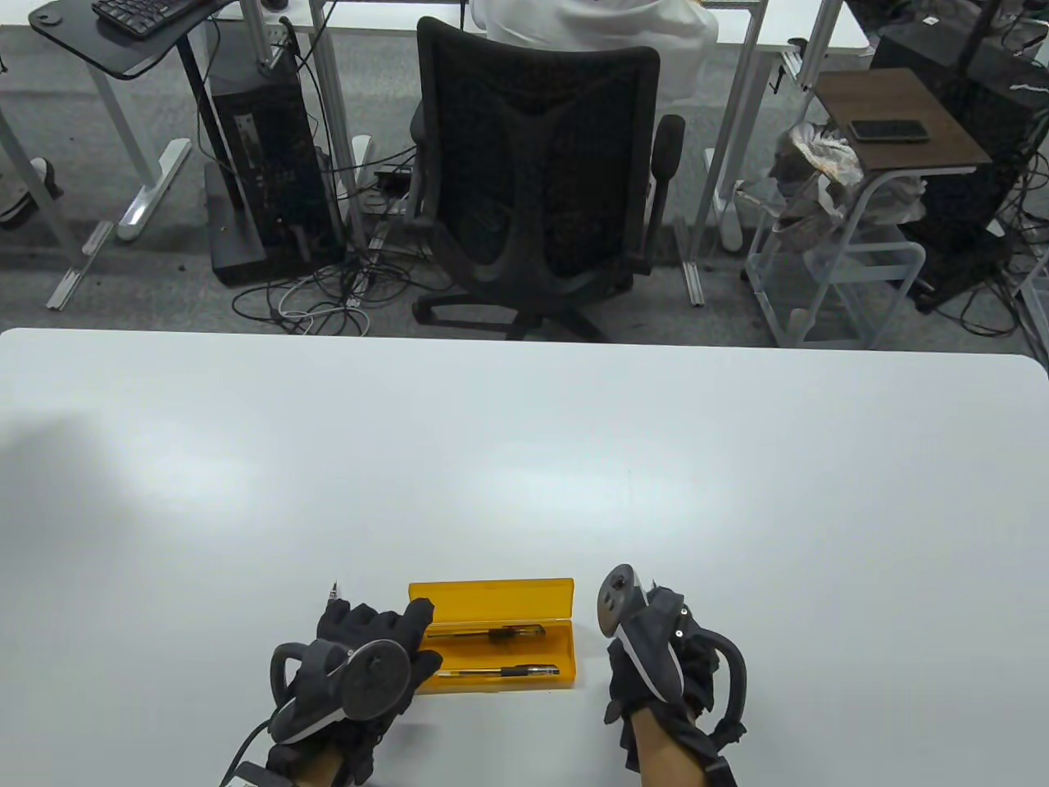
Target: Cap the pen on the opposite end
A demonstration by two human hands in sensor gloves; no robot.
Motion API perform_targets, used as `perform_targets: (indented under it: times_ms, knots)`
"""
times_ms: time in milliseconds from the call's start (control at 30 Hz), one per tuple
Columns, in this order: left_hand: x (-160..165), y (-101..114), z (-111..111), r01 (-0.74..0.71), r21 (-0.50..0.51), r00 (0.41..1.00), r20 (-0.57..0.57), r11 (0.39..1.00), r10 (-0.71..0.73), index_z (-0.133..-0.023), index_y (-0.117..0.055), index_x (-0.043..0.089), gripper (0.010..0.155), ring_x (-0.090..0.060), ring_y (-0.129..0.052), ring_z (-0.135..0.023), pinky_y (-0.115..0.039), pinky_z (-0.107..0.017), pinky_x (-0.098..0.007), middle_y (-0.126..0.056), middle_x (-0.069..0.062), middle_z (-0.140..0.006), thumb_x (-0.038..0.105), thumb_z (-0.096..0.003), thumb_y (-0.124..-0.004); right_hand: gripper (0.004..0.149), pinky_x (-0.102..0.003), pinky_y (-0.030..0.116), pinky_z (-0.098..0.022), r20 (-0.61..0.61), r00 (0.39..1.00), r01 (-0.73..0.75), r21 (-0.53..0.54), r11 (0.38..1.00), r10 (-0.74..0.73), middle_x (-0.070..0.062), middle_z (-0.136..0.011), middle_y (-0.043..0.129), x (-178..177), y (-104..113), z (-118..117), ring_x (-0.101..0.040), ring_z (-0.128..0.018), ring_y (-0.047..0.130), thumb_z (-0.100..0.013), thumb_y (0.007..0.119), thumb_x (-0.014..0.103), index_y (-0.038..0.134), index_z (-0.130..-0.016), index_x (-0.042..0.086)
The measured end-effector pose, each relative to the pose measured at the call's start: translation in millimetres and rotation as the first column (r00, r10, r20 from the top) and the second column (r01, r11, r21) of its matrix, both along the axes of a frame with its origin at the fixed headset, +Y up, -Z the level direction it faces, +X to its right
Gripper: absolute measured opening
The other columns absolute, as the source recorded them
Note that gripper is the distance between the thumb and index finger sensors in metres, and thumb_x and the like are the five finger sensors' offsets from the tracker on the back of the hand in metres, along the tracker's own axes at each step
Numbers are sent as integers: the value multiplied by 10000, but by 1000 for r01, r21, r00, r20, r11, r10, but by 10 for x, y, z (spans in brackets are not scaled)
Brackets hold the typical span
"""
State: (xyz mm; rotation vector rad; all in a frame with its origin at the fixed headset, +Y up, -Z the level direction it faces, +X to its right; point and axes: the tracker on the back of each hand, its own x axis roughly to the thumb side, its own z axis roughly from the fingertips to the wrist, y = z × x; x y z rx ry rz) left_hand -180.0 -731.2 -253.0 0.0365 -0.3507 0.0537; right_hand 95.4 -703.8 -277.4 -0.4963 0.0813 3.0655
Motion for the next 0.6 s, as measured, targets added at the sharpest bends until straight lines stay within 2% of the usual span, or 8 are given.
perform_targets:
  times_ms: [167,333,533,600]
  knots:
    - [118,-158,-55,128,-16,992,-1,992,-128,-1073,-676,207,654,-388,-815,-786,-467,-699,-723,-905,-144,-861,497,-504,-814,507,-378,858,-310,-229,973,33,35,999,-25,-78,-689,990,-323,-15,33,-197,-411,1014,-413,851,414,868,-856,167]
    - [134,-267,-76,225,-61,974,-9,972,-226,-1099,-630,196,708,-394,-789,-809,-456,-697,-734,-874,-150,-891,528,-497,-798,449,-380,853,-326,-376,927,26,20,999,-17,-50,-690,986,-536,-77,37,-192,-421,1006,-408,855,393,894,-821,220]
    - [75,-304,-135,133,-173,988,-50,976,-144,-1120,-549,215,736,-432,-685,-886,-391,-699,-768,-774,-188,-985,522,-497,-789,449,-406,835,-369,-476,879,-38,-22,999,23,-51,-749,942,-785,-253,-32,-208,-465,981,-408,854,356,870,-849,272]
    - [60,-314,-151,117,-199,990,-57,973,-130,-1117,-544,223,727,-439,-668,-894,-405,-709,-748,-757,-194,-998,522,-499,-783,475,-416,827,-393,-480,876,-81,-43,996,50,-55,-790,916,-841,-324,-73,-217,-497,970,-411,848,352,837,-883,295]
